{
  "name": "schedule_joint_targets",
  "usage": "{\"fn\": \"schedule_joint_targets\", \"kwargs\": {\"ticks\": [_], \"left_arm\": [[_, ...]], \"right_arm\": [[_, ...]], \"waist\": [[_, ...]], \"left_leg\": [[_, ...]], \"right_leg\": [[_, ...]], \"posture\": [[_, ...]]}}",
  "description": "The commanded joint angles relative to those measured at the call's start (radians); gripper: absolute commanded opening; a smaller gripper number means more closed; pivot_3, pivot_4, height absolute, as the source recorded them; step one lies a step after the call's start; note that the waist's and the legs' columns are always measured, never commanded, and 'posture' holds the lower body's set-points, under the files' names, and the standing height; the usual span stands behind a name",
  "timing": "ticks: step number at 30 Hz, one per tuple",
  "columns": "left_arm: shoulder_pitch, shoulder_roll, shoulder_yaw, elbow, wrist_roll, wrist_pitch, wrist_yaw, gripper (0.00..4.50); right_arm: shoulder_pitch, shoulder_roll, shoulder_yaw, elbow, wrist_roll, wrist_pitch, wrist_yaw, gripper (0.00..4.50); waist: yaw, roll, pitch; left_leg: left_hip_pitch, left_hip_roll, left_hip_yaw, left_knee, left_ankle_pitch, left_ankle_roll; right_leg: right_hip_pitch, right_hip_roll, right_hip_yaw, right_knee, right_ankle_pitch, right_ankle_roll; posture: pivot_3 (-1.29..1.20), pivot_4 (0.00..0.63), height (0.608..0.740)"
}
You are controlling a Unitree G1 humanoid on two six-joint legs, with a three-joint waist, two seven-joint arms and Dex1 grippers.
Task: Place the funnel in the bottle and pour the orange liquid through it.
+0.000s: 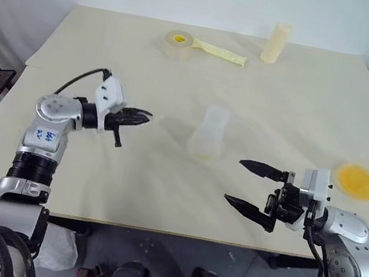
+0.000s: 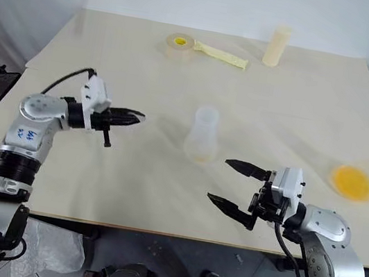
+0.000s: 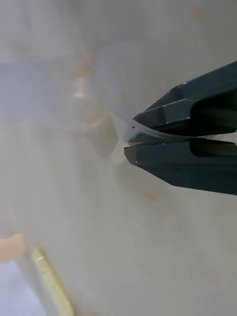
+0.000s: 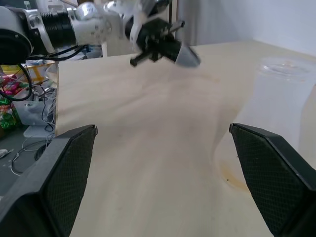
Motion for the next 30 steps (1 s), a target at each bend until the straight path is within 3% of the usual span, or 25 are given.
{"fn": "schedule_joint_targets", "kwargs": {"ticks": [1, 9, 14, 21, 26, 30], "left_arm": [[-0.118, 0.026, 0.05, -0.081, -0.096, 0.184, 0.005, 0.04], [-0.414, -0.007, -0.014, 0.025, -0.164, 0.722, 0.047, 0.04], [-0.554, -0.065, -0.02, 0.134, -0.18, 0.897, 0.065, 0.04], [-0.68, -0.101, -0.06, 0.276, -0.161, 1.017, 0.045, 0.04], [-0.776, -0.087, -0.259, 0.382, -0.108, 1.074, -0.155, 0.04], [-0.826, -0.098, -0.29, 0.469, -0.089, 1.066, -0.234, 0.04]], "right_arm": [[-0.029, -0.013, -0.053, 0.002, 0.029, -0.014, 0.0, 4.5], [-0.089, -0.03, -0.067, 0.019, 0.035, 0.004, 0.001, 4.5], [-0.086, -0.026, -0.064, -0.012, 0.038, 0.016, -0.022, 4.5], [-0.074, -0.031, -0.071, -0.051, 0.045, 0.036, -0.05, 4.5], [-0.065, -0.04, -0.082, -0.071, 0.044, 0.054, -0.073, 4.5], [-0.059, -0.028, -0.098, -0.066, 0.045, 0.049, -0.108, 4.5]], "waist": [[0.0, 0.0, 0.0], [-0.001, 0.0, 0.0], [-0.001, -0.002, 0.001], [-0.004, -0.002, 0.001], [-0.002, -0.002, 0.002], [-0.003, -0.003, 0.002]], "left_leg": [[0.0, 0.0, 0.0, 0.001, 0.0, 0.0], [-0.001, -0.001, 0.0, 0.002, 0.0, 0.0], [-0.002, -0.001, 0.0, 0.001, 0.0, 0.0], [-0.012, -0.001, 0.002, 0.004, 0.0, 0.0], [-0.012, -0.001, 0.005, 0.005, 0.0, 0.0], [-0.013, -0.001, 0.007, 0.005, 0.0, 0.0]], "right_leg": [[0.0, 0.0, 0.0, 0.0, 0.0, 0.0], [0.0, 0.0, 0.0, 0.001, 0.0, 0.0], [-0.001, 0.0, 0.0, 0.001, 0.0, 0.0], [-0.014, 0.0, 0.002, 0.009, 0.0, 0.0], [-0.014, 0.0, 0.002, 0.009, 0.0, 0.0], [-0.015, 0.0, 0.002, 0.009, 0.0, 0.0]], "posture": [[0.0, 0.15, 0.74], [0.0, 0.15, 0.74], [0.0, 0.15, 0.74], [0.0, 0.15, 0.74], [0.0, 0.15, 0.74], [0.0, 0.15, 0.74]]}}
